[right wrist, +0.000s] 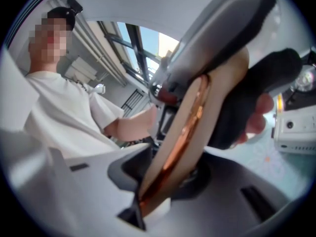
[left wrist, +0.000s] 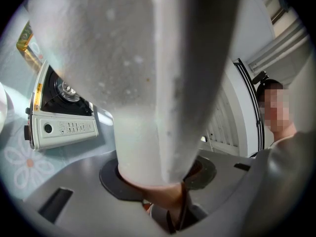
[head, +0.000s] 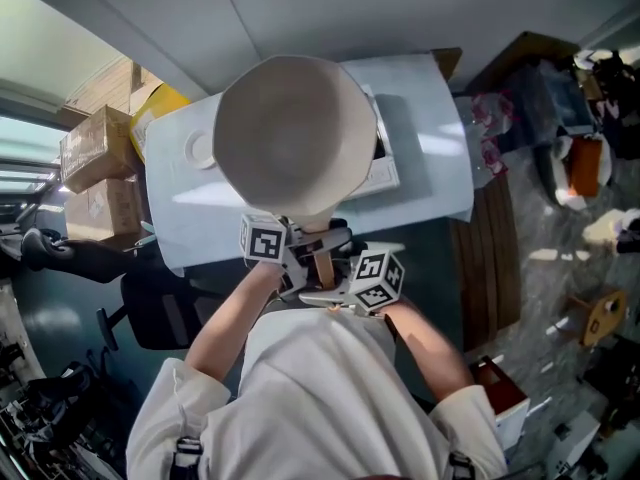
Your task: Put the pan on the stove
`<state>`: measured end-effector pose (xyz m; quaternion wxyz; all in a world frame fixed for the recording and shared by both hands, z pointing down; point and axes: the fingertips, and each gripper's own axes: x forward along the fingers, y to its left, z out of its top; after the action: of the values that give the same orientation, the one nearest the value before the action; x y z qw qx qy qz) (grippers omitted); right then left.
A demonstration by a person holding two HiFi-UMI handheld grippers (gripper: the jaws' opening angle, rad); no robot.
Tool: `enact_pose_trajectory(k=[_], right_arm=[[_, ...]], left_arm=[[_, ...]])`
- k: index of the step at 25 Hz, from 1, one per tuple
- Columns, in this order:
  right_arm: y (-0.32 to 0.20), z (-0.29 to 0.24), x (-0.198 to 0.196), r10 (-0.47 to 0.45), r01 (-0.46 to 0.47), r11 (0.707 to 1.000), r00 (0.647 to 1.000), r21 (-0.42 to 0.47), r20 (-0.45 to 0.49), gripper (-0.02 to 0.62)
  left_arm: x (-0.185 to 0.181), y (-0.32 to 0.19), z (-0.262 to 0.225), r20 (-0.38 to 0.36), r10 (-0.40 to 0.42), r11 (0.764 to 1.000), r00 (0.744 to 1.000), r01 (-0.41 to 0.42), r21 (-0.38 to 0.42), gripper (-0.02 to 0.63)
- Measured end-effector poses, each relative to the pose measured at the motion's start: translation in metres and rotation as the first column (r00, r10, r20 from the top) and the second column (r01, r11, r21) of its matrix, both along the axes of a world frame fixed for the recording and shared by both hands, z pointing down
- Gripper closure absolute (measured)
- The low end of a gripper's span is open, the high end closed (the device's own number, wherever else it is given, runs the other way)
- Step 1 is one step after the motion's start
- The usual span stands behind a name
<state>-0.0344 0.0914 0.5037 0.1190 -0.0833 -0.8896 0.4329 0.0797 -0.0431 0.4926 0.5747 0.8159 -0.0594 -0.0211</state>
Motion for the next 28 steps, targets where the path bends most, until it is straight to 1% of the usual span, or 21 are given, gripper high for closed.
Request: enact_pose_trajectory(k=[3, 7, 10, 14, 21, 24, 28], right_arm=[[-0.006, 0.006, 0.007, -0.013, 0.013, 1.0, 1.0, 0.0, -0.001, 0.466], [-0.015, 0.014, 0.017, -0.017, 0.017, 1.0, 1.0, -0.004, -0.002, 0.465], [-0.023, 0.02, 0.023, -0.015, 0.015, 1.0, 1.0, -0.005, -0.006, 0.465], [-0.028, 0.03, 0.027, -0.005, 0.004, 1.0, 1.0, -0.008, -0.019, 0.465], [-0.041, 0.047, 0.026, 0.041, -0.042, 0.999, 0.998, -0.029, -0.046, 0.466], [-0.047, 0.055, 0.026, 0.06, -0.063, 0.997, 0.996, -0.042, -0.061, 0.465], [-0.059, 0.063, 0.024, 0.092, -0.097, 0.993, 0.993, -0.061, -0.068, 0.466]], left_arm=[[0.003, -0.008, 0.011, 0.019, -0.015, 1.0, 1.0, 0.015, -0.009, 0.411], [0.01, -0.017, 0.023, 0.019, -0.025, 1.0, 0.999, 0.026, -0.016, 0.41], [0.02, -0.025, 0.024, -0.007, -0.024, 1.0, 1.0, 0.024, -0.016, 0.41], [0.025, -0.029, 0.034, -0.012, -0.005, 1.0, 1.0, 0.005, 0.0, 0.41], [0.03, -0.038, 0.048, -0.021, 0.038, 0.999, 0.999, -0.039, -0.022, 0.408], [0.033, -0.04, 0.057, -0.039, 0.062, 0.997, 0.997, -0.063, -0.044, 0.408], [0.035, -0.05, 0.063, -0.039, 0.09, 0.994, 0.995, -0.092, -0.066, 0.408]])
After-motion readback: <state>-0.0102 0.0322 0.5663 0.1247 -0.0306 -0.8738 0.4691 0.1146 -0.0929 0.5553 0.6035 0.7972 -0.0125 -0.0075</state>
